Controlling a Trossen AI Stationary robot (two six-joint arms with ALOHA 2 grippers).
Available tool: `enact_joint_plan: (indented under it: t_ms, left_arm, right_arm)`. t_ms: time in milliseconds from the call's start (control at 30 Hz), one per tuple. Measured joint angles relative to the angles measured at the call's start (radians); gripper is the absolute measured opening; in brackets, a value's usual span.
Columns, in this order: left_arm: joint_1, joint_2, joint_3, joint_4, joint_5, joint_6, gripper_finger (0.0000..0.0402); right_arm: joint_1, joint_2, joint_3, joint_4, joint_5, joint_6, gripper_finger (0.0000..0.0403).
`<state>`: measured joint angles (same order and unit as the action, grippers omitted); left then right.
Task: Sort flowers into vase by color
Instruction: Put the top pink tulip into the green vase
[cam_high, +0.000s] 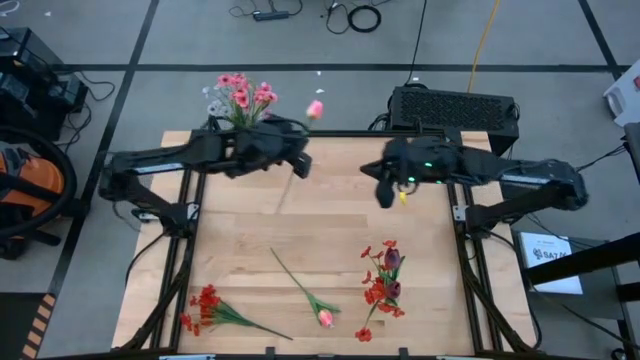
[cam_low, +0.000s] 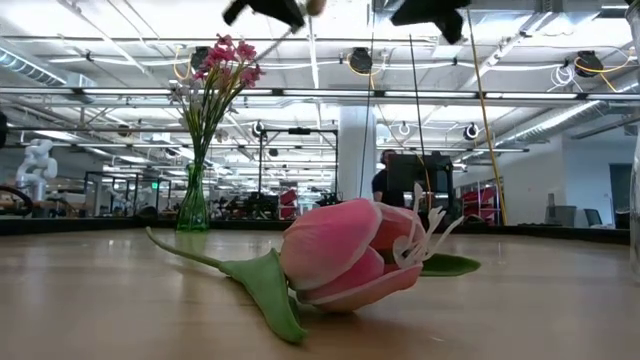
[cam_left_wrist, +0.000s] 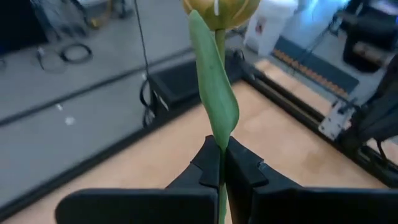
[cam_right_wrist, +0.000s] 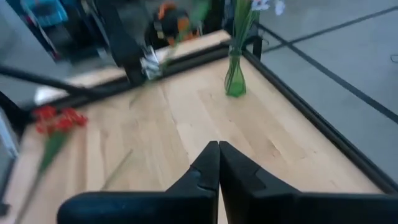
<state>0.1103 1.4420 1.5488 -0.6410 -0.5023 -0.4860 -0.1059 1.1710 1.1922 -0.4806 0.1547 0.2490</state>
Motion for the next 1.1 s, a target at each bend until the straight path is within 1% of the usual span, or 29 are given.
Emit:
enact_joint_plan:
  t_ms: [100,200,333,467,567,633,700,800,867,933,1000,1100]
  left_arm:
    - [-0.031,-0.09,-0.057,-0.028,-0.089,0.002,0.0008]
    - [-0.077,-0.2,-0.15,-0.046,-0.203,-0.008,0.0008]
    - [-0.13,-0.366,-0.297,-0.019,-0.295,-0.029,0.0008]
    - [-0.154,-0.524,-0.447,0.073,-0.339,-0.015,0.0008]
    - [-0.155,-0.648,-0.557,0.157,-0.342,0.017,0.0008]
    - [-0.155,-0.726,-0.632,0.234,-0.34,0.068,0.0008]
    - [-0.154,-0.798,-0.71,0.341,-0.313,0.164,0.0008]
    - [-0.129,-0.891,-0.825,0.527,-0.213,0.378,0.0008]
    - [-0.096,-0.939,-0.894,0.634,-0.139,0.518,0.0008]
    - [-0.054,-0.975,-0.957,0.718,-0.093,0.608,0.0008]
    - [-0.004,-0.998,-1.005,0.768,-0.074,0.659,0.0008]
    - [0.072,-1.007,-1.052,0.763,-0.08,0.699,0.0008]
  right_arm:
    - [0.0,0.107,0.105,-0.068,-0.001,-0.025,0.0]
    - [-0.002,0.164,0.159,-0.144,-0.001,-0.026,0.0]
    - [-0.017,0.176,0.142,-0.234,-0.016,-0.021,0.0]
    - [-0.033,0.133,0.051,-0.24,-0.134,-0.016,0.0]
    - [-0.038,0.046,-0.066,-0.165,-0.204,0.005,0.0]
    - [-0.038,-0.028,-0.163,-0.093,-0.231,0.027,0.0]
    - [-0.038,-0.115,-0.262,-0.018,-0.259,0.058,0.0]
    - [-0.038,-0.239,-0.395,0.063,-0.292,0.08,0.0]
    - [-0.037,-0.303,-0.464,0.069,-0.288,0.105,0.0]
    - [-0.036,-0.351,-0.514,0.067,-0.284,0.187,0.0]
    - [-0.036,-0.385,-0.554,0.07,-0.269,0.284,0.0]
    - [-0.037,-0.4,-0.592,0.044,-0.231,0.37,0.0]
